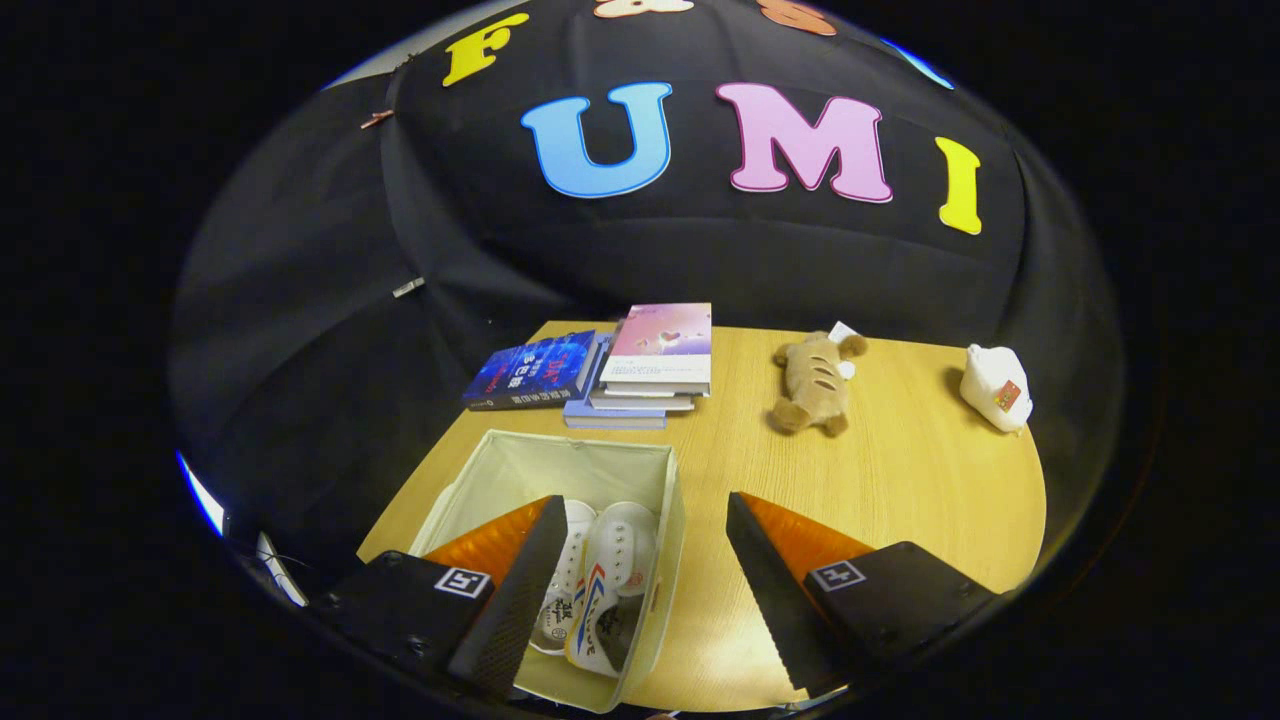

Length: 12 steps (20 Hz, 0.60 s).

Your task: Open the storage box then place both shoes into the box .Put the left shoe in first, then the right shoe, with the right side of both shoes facing outward in a uniform manner.

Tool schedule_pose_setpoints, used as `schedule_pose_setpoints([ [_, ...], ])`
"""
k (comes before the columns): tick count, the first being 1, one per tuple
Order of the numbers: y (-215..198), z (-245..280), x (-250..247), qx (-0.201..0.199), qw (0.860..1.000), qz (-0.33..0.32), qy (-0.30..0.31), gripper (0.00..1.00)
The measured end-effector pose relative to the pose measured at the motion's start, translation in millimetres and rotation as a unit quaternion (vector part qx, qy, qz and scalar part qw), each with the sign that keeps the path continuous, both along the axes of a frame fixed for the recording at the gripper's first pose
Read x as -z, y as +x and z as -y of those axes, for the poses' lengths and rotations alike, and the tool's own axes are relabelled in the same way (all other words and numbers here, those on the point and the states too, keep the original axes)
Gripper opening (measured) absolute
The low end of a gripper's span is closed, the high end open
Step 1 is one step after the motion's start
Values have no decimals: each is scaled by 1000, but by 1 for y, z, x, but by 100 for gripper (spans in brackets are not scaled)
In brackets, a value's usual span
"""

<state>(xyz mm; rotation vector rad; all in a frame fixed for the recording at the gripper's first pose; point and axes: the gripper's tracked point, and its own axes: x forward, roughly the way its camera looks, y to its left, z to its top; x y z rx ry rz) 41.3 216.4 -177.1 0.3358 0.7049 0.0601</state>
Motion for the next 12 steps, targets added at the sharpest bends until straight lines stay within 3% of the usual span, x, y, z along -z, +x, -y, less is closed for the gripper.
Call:
schedule_pose_setpoints([
  [7,-9,92,-39,27,996,76,-32,99],
  [12,-27,167,-45,47,994,93,-46,99],
])
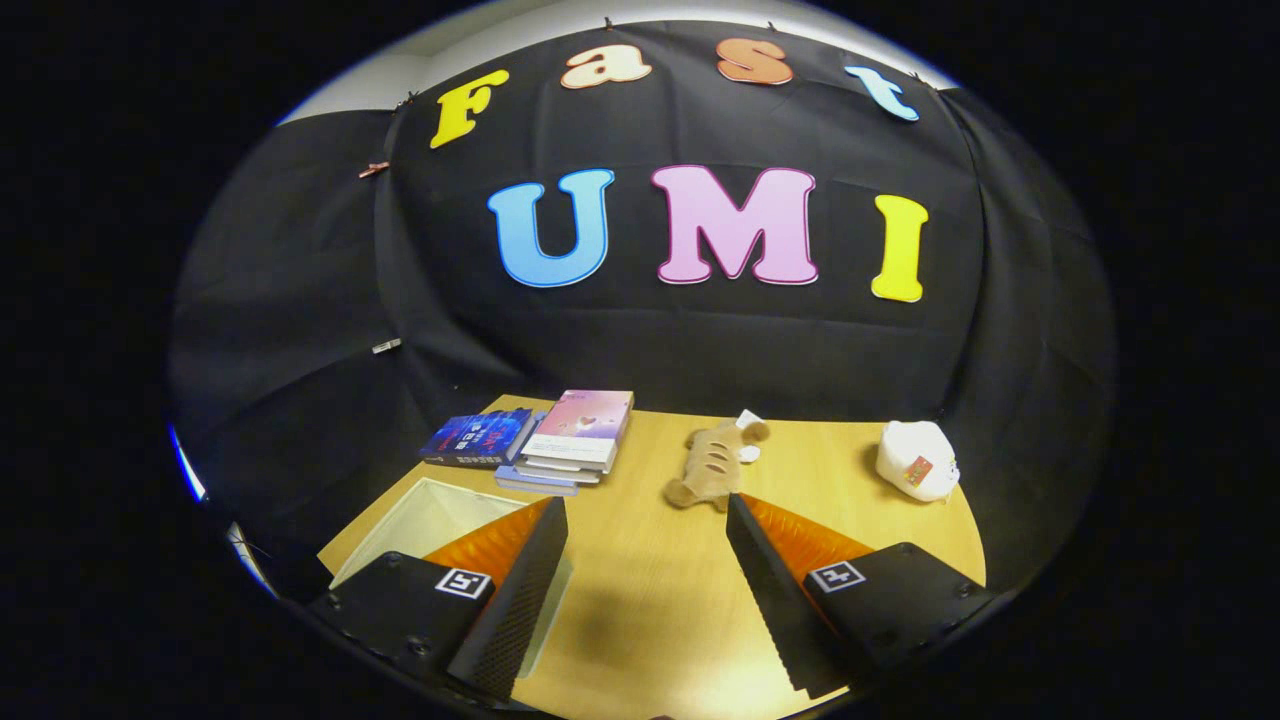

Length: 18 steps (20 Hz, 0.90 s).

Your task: Open the storage box then place both shoes into the box .Put the left shoe in first, then the right shoe, with the right side of both shoes facing outward in a uniform manner.

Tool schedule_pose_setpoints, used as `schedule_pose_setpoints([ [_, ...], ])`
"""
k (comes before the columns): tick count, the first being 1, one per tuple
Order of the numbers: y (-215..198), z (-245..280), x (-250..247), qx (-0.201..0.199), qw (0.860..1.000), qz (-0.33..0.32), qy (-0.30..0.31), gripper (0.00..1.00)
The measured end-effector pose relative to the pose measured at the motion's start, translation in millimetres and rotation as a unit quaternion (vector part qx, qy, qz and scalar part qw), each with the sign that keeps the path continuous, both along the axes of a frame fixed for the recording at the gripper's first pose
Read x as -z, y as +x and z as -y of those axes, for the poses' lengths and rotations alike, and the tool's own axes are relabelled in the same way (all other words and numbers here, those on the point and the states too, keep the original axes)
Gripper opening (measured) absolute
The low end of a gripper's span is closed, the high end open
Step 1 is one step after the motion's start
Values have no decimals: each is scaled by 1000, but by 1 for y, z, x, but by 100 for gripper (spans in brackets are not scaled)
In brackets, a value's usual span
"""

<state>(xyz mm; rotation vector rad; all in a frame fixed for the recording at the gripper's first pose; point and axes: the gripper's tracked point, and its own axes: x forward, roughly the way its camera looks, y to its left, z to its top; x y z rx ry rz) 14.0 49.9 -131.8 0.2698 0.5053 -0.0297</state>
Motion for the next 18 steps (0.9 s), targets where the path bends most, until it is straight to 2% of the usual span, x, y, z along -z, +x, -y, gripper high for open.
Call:
schedule_pose_setpoints([
  [9,-17,86,-18,9,997,68,-38,99],
  [18,-18,91,-21,-20,996,78,-30,99],
])
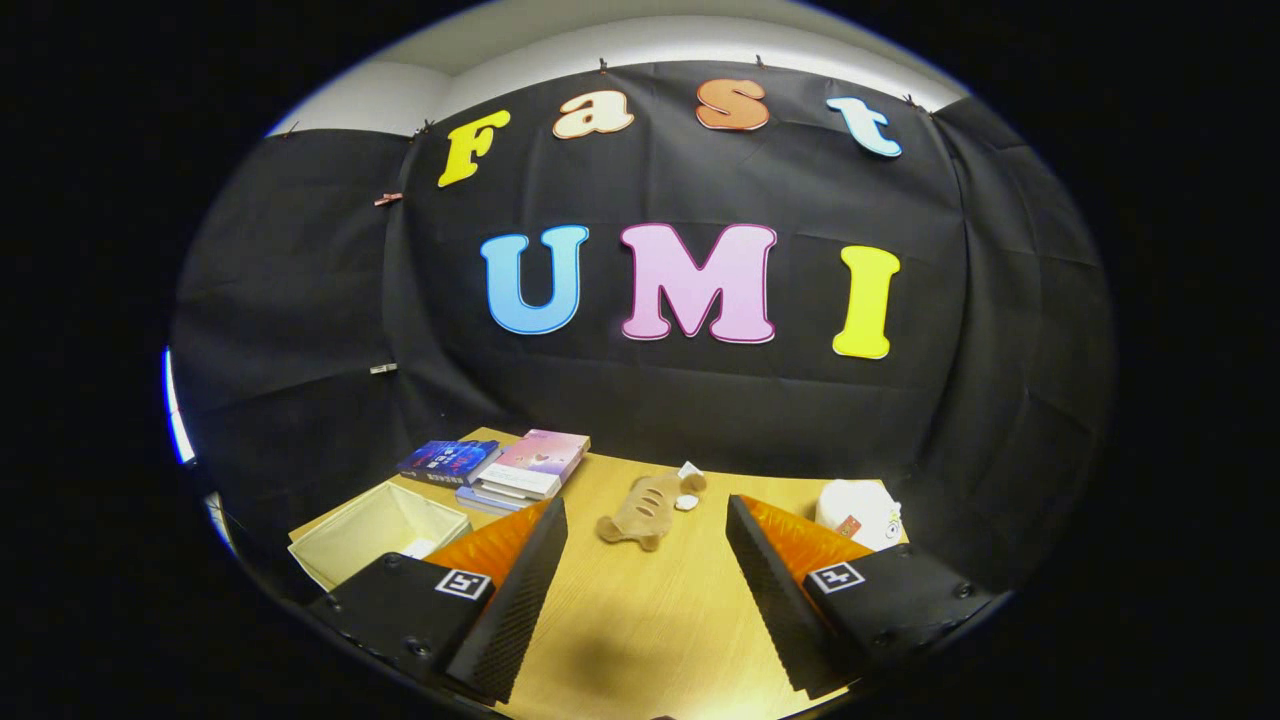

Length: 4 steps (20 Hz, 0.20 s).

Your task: Open the storage box then place both shoes into the box .Put the left shoe in first, then the right shoe, with the right side of both shoes facing outward in a uniform manner.

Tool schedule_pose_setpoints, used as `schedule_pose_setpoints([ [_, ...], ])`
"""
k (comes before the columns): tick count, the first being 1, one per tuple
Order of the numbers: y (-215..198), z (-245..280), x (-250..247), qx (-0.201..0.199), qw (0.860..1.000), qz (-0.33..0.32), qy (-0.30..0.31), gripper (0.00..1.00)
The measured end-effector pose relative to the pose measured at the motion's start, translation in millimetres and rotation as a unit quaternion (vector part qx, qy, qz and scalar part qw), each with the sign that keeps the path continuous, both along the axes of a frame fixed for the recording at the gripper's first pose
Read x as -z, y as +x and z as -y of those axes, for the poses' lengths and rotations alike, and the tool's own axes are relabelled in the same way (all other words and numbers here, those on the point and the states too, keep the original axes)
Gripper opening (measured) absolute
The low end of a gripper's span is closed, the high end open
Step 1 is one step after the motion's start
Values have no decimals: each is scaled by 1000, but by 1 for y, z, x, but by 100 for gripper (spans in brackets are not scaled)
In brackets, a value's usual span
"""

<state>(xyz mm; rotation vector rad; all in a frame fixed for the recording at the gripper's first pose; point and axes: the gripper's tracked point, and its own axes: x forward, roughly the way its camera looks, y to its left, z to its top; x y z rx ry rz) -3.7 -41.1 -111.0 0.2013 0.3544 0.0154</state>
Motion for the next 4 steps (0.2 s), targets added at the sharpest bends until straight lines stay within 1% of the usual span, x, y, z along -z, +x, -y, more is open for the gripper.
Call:
schedule_pose_setpoints([
  [4,-4,-1,-6,-8,1000,1,5,99],
])
